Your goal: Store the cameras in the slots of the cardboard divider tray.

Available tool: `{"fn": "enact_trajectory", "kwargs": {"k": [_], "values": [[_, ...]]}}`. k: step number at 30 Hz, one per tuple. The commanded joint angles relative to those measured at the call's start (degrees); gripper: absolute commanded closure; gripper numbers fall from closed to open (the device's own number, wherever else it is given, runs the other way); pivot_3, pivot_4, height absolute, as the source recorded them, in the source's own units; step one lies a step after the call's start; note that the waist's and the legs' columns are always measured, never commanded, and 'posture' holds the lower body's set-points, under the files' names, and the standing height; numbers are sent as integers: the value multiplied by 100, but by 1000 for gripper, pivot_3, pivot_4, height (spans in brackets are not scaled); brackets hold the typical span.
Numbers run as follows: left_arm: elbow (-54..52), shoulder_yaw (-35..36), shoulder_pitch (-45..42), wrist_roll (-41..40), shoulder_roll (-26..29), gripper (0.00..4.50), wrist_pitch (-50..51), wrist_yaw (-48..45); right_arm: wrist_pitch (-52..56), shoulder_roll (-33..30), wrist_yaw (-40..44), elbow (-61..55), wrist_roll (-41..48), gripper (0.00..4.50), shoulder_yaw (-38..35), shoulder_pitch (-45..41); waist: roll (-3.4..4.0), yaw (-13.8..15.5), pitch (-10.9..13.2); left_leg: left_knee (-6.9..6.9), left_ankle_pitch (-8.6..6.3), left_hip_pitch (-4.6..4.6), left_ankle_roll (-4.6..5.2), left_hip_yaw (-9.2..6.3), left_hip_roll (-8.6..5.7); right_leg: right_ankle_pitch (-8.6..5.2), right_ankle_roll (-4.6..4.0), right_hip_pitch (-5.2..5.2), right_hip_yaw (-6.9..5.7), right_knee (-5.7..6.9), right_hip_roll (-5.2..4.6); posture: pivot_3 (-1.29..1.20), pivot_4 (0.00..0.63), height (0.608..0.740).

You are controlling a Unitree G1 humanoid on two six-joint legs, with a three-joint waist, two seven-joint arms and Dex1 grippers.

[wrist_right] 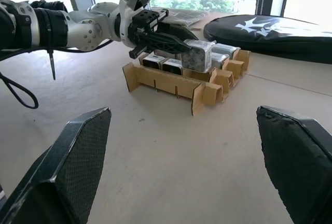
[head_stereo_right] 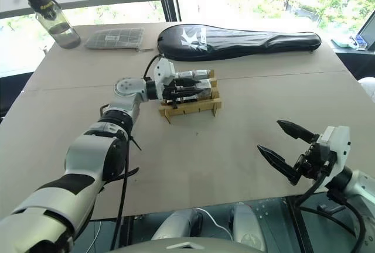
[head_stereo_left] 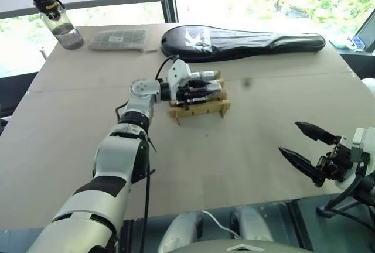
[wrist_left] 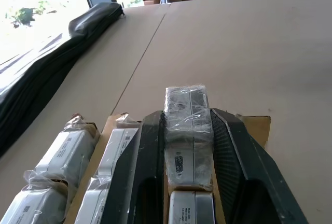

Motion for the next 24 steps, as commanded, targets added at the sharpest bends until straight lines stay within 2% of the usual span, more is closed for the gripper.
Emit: {"fn": "enact_trajectory", "kwargs": {"k": [1,10,16,24], "values": [[69,58,-147,51,-40,3782,16,-17,-132,-53,-44,-154,87,42,-63,-16,-2,0,-1,0,0,0,0,0,0,0,0,0,0,0,0,0,150,740],[154,32,-151,277,-161,3782,-28,119,-206,-22,-95,-188,66,42,-64,79,-4,3,-2,2,0,1,0,0,-1,0,0,0,0,4,0,0,150,740],[222,-161,-155,701,-64,3782,-22,687,-246,-32,-152,-228,101,42,-85,123,-7,5,-5,2,0,0,0,1,-2,0,0,0,2,5,-1,0,150,740],[258,-157,-169,784,-2,3782,121,608,-243,-42,-207,-198,99,42,-36,53,-9,2,-6,2,0,10,0,7,-2,0,0,2,10,15,-1,0,150,740]]}}
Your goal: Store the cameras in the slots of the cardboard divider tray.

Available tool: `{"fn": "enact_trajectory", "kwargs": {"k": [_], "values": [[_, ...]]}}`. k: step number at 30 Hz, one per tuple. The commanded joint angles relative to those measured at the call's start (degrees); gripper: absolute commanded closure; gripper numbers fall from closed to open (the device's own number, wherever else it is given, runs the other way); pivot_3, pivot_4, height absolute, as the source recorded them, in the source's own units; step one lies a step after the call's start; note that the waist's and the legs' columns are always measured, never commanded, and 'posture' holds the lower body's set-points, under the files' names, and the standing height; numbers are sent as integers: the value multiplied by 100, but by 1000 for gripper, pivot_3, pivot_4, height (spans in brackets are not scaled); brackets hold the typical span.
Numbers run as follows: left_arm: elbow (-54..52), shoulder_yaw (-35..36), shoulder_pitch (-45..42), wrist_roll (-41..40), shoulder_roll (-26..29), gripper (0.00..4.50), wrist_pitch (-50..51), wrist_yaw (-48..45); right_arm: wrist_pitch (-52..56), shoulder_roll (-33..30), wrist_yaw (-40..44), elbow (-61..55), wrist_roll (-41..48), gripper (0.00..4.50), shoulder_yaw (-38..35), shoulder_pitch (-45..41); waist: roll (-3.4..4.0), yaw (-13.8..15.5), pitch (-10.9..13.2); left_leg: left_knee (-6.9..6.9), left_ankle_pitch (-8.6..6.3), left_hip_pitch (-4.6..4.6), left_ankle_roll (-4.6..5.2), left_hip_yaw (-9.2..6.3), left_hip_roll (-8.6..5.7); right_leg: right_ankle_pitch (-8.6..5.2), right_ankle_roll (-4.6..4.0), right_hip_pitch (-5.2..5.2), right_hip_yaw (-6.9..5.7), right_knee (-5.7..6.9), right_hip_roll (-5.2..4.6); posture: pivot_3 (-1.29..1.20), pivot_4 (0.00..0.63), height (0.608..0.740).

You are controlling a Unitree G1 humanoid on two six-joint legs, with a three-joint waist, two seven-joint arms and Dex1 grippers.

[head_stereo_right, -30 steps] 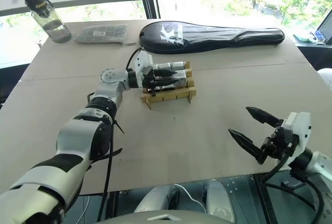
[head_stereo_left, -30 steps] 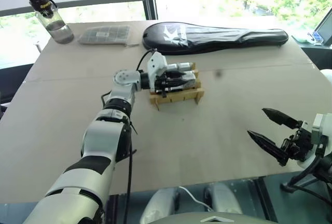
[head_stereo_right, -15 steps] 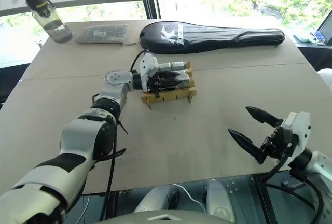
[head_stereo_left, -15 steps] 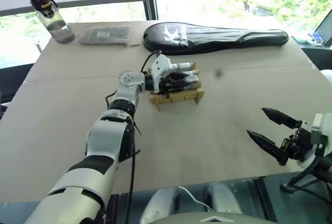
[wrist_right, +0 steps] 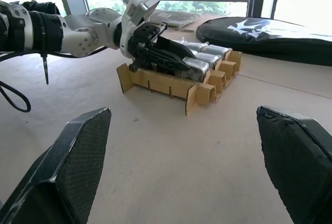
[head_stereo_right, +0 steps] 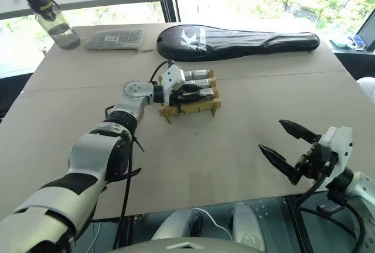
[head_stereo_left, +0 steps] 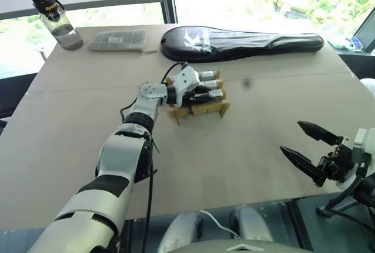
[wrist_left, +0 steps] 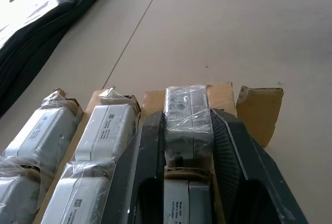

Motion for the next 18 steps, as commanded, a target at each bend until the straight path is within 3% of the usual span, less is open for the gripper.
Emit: {"fn": "enact_trajectory", "kwargs": {"k": [1,2,4,8,13,18], "values": [[16,18,-121,55,111,3282,164,81,-117,-46,-20,-162,98,0,-46,-40,-1,0,-1,0,0,0,0,1,0,0,0,0,0,0,0,0,150,740],[6,60,-141,-1,98,2645,216,23,-116,-52,-15,-157,105,0,-53,-40,-1,0,-1,0,0,0,0,1,0,0,0,0,0,0,0,0,150,740],[-34,137,-168,-98,87,2000,141,-58,-111,-63,-10,-149,110,0,-62,-36,-1,0,-1,0,0,0,0,1,0,0,0,0,0,0,0,0,150,740],[-189,353,-259,-404,134,61,88,-554,-108,-90,16,-134,100,0,-84,-4,-2,0,0,0,0,-2,0,1,0,0,0,-1,0,0,0,0,150,740],[-1485,995,-78,-1615,360,15,1102,-1594,-130,-111,62,-60,23,0,-98,133,-3,-9,1,0,0,-6,0,-1,0,0,0,-5,-2,-1,0,0,150,740],[-4590,1183,1803,-2359,761,15,2782,-947,-380,-199,325,255,-347,0,-198,535,10,-57,-10,-14,-2,17,3,1,1,0,0,0,18,-1,0,0,150,740]]}}
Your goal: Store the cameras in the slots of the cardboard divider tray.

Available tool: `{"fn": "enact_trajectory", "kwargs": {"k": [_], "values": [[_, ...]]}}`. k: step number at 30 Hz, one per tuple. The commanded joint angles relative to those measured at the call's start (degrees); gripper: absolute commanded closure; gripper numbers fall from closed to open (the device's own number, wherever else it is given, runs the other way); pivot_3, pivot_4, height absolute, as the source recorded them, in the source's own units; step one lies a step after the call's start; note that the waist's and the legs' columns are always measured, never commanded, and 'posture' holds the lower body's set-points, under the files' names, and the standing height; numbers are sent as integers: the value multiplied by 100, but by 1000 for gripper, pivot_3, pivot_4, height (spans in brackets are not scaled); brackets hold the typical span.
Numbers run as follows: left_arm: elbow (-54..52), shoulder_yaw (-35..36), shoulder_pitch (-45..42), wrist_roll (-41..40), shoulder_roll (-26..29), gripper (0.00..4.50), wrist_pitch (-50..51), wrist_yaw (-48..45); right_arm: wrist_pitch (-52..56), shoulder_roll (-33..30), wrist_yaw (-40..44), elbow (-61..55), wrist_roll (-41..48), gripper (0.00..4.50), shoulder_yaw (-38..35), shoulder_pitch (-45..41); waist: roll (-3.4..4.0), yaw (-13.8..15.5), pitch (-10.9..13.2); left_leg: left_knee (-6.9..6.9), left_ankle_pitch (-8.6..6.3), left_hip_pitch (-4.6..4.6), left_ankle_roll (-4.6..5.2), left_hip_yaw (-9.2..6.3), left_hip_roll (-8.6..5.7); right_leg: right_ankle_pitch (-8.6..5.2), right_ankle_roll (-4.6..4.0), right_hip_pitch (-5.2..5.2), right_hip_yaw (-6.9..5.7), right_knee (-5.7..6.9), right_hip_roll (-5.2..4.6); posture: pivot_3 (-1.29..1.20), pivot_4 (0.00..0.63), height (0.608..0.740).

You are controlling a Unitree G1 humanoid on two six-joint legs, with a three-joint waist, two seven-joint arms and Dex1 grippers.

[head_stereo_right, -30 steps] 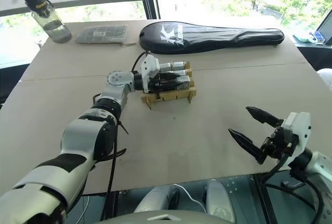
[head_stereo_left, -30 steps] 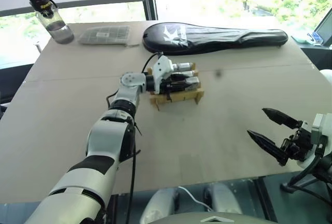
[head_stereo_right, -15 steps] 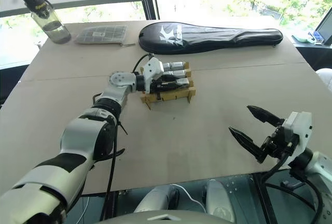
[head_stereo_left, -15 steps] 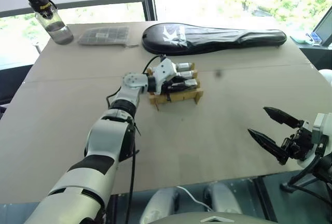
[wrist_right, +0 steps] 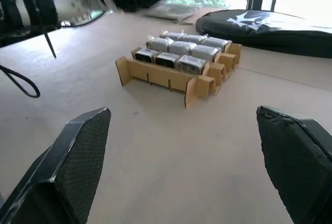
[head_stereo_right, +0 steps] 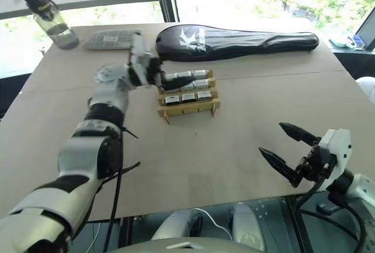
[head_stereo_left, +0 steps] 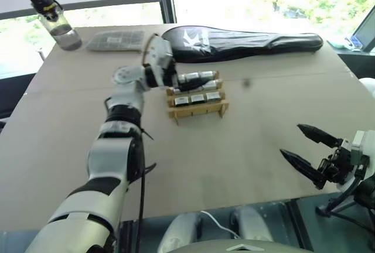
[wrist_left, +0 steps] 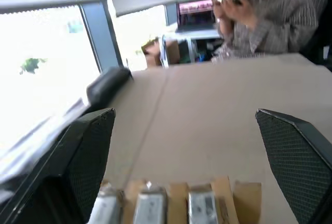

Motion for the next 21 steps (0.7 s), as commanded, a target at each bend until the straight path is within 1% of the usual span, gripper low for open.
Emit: {"fn": "enact_trajectory", "kwargs": {"k": [1,2,4,7,9,11,12,15,17,19,21], "values": [[-2317,237,1542,-573,321,15,1332,657,-311,-25,156,237,-181,0,-225,169,1,-31,-1,-2,0,4,1,-3,0,0,0,0,4,-2,3,0,150,740],[-3013,367,2154,-749,416,15,1752,943,-400,-20,176,360,-245,0,-245,188,3,-70,-1,-5,0,5,1,-5,0,0,0,-2,8,-3,4,0,150,740],[-4046,526,3092,-964,561,15,2313,1406,-539,-12,230,566,-329,0,-262,204,1,-80,0,-8,-2,11,2,-3,-1,0,0,-2,20,-4,5,0,150,740],[-5362,883,4865,-786,717,15,2520,2088,-786,55,333,1047,-511,0,-128,95,0,-31,1,-9,-3,20,2,-5,-1,0,0,8,18,-8,6,0,150,740],[-5897,1010,5605,-593,617,15,2592,2681,-949,145,362,1329,-617,0,-12,-23,6,76,4,-16,-3,36,3,-4,0,1,0,19,17,-19,8,0,150,740],[-6301,995,6234,-431,503,15,2688,3151,-1161,238,355,1620,-789,0,106,-160,27,209,18,-34,-8,78,9,-3,0,1,0,65,15,-38,4,0,150,740],[-6462,961,6554,-291,447,15,2518,3287,-1270,286,370,1767,-857,0,154,-226,37,255,18,-43,-9,100,10,-1,0,1,1,91,16,-51,4,0,150,740],[-6730,928,7213,-411,234,15,2250,3393,-1497,374,389,2056,-1012,0,276,-355,46,332,14,-66,-11,110,14,3,0,7,11,102,19,-74,2,0,150,740],[-6678,829,7529,-304,99,15,2043,3506,-1634,320,447,2192,-1204,0,440,-444,48,338,14,-71,-11,108,14,2,0,7,11,99,17,-82,2,0,150,740],[-6518,780,7672,-190,53,15,1668,3521,-1639,288,467,2251,-1224,0,543,-604,49,332,14,-75,-11,107,14,6,0,7,11,98,23,-84,3,0,150,740],[-6490,765,7716,-139,54,15,1554,3632,-1643,227,523,2297,-1250,0,616,-689,51,331,16,-76,-11,106,14,6,0,7,11,98,23,-84,3,0,150,740]]}}
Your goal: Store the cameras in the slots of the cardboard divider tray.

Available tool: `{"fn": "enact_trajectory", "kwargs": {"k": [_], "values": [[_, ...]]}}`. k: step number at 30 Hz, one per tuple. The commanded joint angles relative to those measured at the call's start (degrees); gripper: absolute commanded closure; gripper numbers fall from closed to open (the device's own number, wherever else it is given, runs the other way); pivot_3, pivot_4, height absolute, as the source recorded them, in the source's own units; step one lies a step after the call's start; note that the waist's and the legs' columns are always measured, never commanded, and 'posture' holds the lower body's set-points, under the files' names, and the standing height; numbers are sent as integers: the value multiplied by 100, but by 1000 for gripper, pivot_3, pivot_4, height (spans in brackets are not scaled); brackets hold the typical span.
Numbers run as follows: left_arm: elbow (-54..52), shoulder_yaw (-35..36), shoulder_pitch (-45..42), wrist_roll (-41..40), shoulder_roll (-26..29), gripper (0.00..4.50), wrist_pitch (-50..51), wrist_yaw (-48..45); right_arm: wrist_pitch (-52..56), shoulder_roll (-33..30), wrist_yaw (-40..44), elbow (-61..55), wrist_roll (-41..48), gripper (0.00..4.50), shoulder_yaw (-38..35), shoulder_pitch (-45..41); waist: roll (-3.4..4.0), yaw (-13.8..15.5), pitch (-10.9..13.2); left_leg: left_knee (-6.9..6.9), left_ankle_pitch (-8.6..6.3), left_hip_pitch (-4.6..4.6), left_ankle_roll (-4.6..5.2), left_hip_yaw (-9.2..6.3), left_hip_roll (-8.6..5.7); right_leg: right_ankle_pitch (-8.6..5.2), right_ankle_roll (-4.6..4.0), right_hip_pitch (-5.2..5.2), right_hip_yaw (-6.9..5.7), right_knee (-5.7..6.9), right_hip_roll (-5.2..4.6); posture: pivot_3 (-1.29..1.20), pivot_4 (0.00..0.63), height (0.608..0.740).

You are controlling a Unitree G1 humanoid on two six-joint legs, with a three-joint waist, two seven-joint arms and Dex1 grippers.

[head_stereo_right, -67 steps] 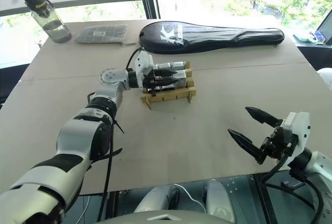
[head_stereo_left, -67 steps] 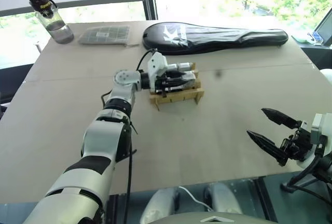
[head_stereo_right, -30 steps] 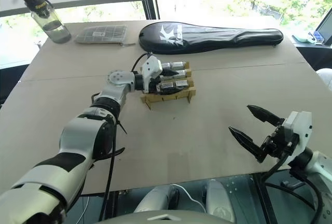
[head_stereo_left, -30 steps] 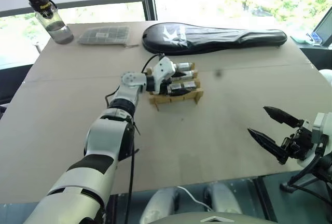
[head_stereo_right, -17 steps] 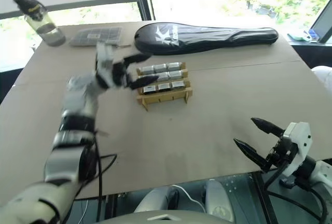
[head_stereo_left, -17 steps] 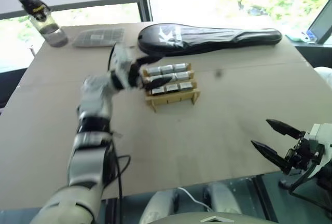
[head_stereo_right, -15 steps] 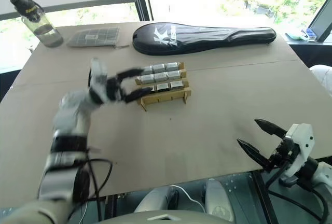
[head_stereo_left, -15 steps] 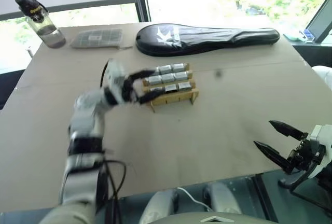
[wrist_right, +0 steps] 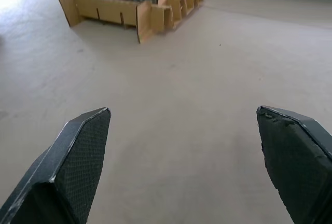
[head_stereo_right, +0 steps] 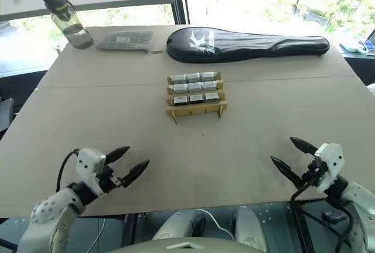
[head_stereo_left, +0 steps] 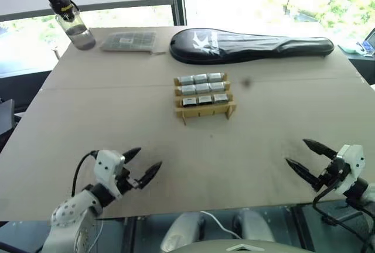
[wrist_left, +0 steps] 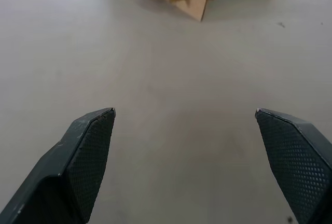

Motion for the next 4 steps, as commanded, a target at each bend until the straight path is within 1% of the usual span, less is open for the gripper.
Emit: {"fn": "enact_trajectory", "kwargs": {"k": [1,4], "values": [[-67,18,43,102,31,15,-399,209,-148,-125,125,-29,-39,0,73,-173,1,-2,0,0,0,0,0,0,0,0,0,1,0,0,0,0,150,740],[-76,-80,69,198,145,15,-391,296,-113,-125,153,51,17,0,101,-249,1,2,0,-1,0,0,0,-1,0,0,0,0,-2,-1,0,0,150,740]]}}
